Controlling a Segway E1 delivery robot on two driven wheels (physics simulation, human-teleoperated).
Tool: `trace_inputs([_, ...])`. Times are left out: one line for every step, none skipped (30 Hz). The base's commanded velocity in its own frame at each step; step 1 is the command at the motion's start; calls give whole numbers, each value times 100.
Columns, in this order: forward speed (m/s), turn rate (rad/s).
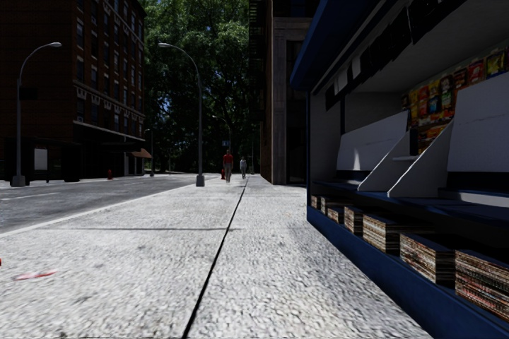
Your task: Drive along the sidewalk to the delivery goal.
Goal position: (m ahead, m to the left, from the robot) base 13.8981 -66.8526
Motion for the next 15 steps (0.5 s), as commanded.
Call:
trace_inputs([200,0])
trace_inputs([200,0])
trace_inputs([200,0])
trace_inputs([200,0])
trace_inputs([200,0])
trace_inputs([200,0])
trace_inputs([200,0])
trace_inputs([200,0])
trace_inputs([200,0])
trace_inputs([200,0])
trace_inputs([200,0])
trace_inputs([200,0])
trace_inputs([200,0])
trace_inputs([200,0])
trace_inputs([200,0])
